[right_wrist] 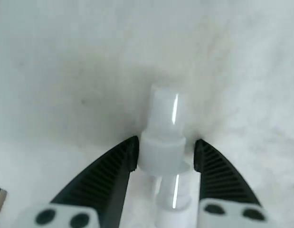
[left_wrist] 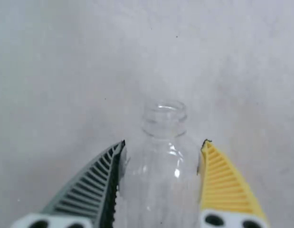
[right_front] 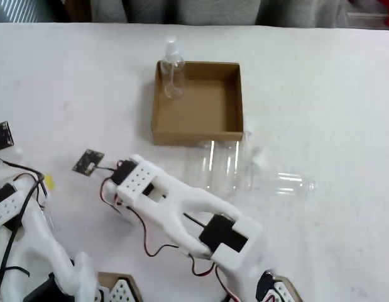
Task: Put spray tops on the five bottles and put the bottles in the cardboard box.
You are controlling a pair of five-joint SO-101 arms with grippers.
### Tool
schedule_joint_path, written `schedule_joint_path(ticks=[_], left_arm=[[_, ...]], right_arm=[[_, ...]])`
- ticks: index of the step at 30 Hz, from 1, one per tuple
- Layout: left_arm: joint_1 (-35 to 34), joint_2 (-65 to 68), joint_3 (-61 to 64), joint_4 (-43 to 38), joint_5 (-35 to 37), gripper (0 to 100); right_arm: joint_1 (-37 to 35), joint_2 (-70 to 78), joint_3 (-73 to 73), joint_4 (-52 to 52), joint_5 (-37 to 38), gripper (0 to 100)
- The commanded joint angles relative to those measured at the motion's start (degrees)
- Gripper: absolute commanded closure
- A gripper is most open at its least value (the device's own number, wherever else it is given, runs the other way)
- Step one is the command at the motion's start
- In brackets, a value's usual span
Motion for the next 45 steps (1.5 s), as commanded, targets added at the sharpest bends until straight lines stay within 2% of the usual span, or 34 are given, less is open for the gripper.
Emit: schedule_joint_path(ticks=[1, 4, 10, 14, 17, 23, 32, 40, 45], left_arm=[[0.7, -1.9, -0.4, -1.2, 0.2, 83], [0.7, -1.9, 0.2, -1.3, 0.2, 83], [0.7, -1.9, 0.4, -2.3, 0.2, 83], [0.7, -1.9, 0.4, -2.3, 0.2, 83], [0.7, -1.9, 0.4, -2.3, 0.2, 83], [0.7, -1.9, 0.4, -2.2, 0.2, 83], [0.7, -1.9, 0.5, -2.1, 0.2, 83], [0.7, -1.9, 0.5, -2.1, 0.2, 83], [0.7, -1.9, 0.5, -2.1, 0.2, 83]], right_arm=[[0.5, 0.0, -1.4, -1.7, 0.6, 88.4], [0.5, -0.1, -2.2, -1.4, 0.6, 98.1], [4.7, -3.4, -7.0, 7.3, 0.2, 96.8], [8.0, -8.6, -4.1, 8.0, 0.6, 96.4], [7.3, -8.6, -1.3, 7.9, 0.8, 96.1], [4.6, -3.8, -1.0, 5.0, 0.6, 84.0], [6.1, -4.9, -0.7, 3.0, 0.6, 70.4], [6.3, -8.0, 0.4, 5.0, 1.1, 72.5], [6.1, -4.2, 0.4, 3.5, 10.4, 83.3]])
